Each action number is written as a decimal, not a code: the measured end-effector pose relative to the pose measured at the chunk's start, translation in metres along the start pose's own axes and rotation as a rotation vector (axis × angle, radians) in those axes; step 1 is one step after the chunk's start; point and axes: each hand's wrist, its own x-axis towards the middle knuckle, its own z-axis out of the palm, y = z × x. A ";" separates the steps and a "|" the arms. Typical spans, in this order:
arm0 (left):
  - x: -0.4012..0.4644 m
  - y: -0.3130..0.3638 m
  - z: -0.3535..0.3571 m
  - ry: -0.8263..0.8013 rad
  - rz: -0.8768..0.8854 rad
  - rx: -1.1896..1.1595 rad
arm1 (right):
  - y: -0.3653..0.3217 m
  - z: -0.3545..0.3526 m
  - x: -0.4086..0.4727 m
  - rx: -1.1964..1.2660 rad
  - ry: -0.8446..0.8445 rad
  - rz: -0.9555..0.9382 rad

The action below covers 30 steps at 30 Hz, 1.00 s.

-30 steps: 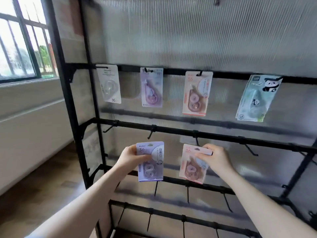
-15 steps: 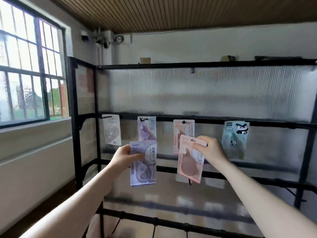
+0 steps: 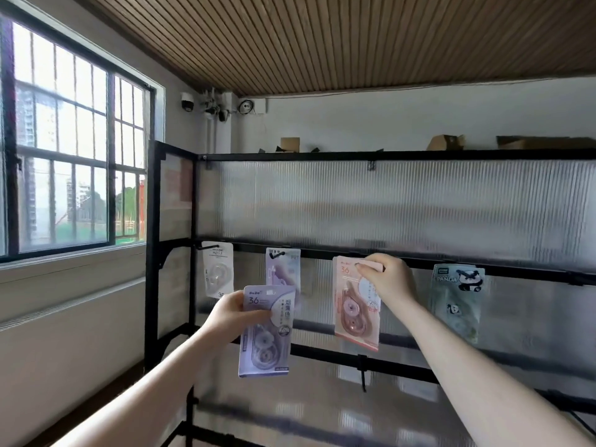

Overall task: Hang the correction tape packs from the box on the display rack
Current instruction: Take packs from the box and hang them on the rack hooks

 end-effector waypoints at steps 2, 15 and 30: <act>0.004 -0.005 0.000 0.017 -0.007 0.007 | 0.001 0.004 0.006 0.005 0.022 -0.003; 0.020 -0.028 0.016 0.031 -0.062 0.062 | 0.018 0.023 0.034 0.067 -0.089 0.014; 0.033 -0.051 0.041 -0.010 -0.111 0.098 | 0.045 0.029 0.046 -0.421 -0.060 -0.079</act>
